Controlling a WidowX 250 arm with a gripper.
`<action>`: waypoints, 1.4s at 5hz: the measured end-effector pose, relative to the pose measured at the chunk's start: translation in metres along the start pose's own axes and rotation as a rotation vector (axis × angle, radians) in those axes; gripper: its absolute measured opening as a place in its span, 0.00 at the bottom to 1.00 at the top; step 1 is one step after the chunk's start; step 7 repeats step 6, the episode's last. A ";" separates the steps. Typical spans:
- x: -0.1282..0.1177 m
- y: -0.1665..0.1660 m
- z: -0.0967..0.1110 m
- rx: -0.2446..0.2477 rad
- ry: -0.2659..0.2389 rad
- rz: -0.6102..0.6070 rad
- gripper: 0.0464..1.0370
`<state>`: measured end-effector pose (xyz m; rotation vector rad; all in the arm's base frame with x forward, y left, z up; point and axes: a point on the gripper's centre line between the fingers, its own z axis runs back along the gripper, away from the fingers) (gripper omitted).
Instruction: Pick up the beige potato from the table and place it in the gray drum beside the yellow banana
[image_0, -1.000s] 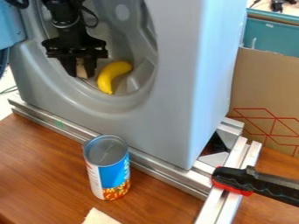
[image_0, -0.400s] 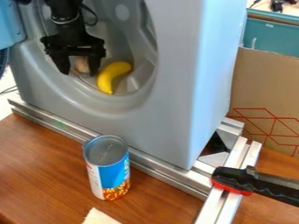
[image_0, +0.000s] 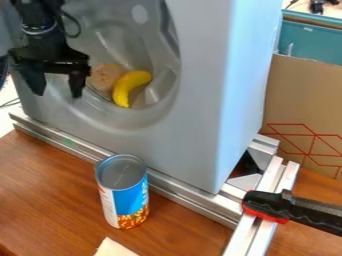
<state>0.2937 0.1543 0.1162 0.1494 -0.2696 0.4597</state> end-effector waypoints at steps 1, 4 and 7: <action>-0.057 0.002 0.021 0.033 0.002 0.024 0.96; -0.178 -0.060 0.038 -0.020 0.293 -0.378 0.96; -0.215 -0.063 0.034 -0.030 0.366 -0.463 0.96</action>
